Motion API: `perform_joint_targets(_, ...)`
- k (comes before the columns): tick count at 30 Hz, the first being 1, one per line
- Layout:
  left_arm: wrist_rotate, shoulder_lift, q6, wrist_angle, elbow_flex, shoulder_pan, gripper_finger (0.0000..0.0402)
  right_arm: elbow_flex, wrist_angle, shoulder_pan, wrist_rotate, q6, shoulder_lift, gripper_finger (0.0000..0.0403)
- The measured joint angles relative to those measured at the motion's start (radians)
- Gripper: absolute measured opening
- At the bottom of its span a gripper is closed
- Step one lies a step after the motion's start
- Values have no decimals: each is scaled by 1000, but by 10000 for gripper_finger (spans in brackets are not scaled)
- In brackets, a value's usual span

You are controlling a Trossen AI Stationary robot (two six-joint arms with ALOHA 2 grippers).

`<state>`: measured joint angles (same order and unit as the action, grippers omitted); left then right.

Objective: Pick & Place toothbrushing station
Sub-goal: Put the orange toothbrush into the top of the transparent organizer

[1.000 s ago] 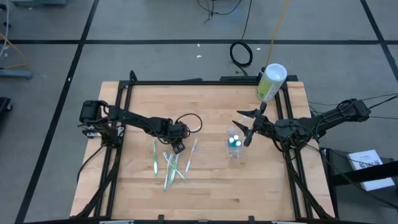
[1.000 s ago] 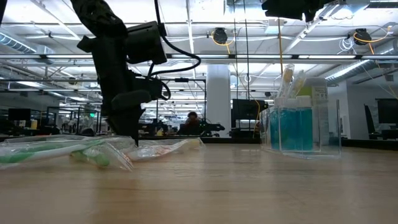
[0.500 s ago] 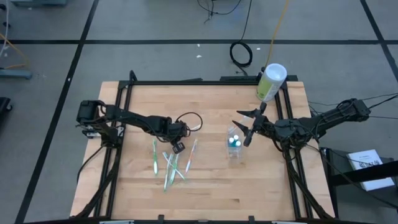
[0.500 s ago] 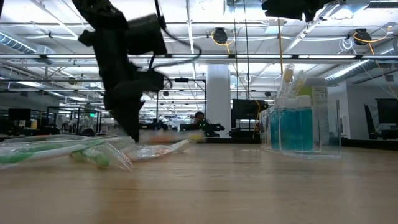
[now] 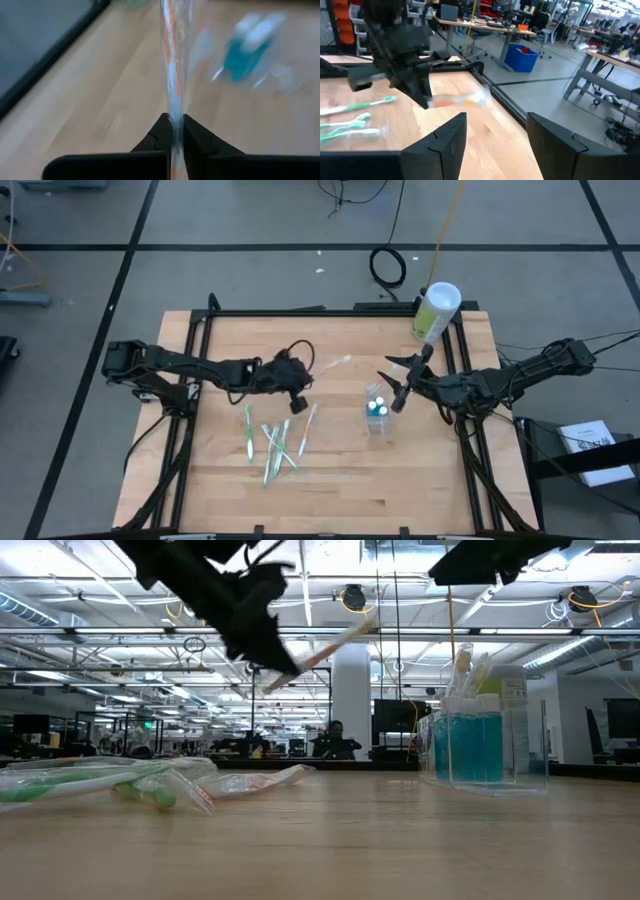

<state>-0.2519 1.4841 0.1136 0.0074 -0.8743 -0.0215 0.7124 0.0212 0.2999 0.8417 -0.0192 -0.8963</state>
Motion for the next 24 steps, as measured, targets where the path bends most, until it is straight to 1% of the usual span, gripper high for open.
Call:
perform_joint_targets(3,85,5,-87,166,28,-12,6,0,0,-10,-1,-3,0,196)
perform_joint_targets(6,146,5,-147,316,50,-31,14,0,-6,-20,-1,-14,0,196)
perform_joint_targets(10,259,5,-173,464,82,-55,11,0,-5,-36,-5,-25,-2,196)
perform_joint_targets(13,312,15,-180,503,87,-64,5,0,-3,-44,-16,-47,-17,196)
perform_joint_targets(17,339,29,-181,537,88,-62,17,0,51,-74,-154,-30,-66,202)
perform_joint_targets(20,339,38,-181,533,88,-54,12,0,137,-94,-237,7,-122,221)
perform_joint_targets(24,341,56,-177,529,88,-38,6,0,261,-107,-244,60,-186,249)
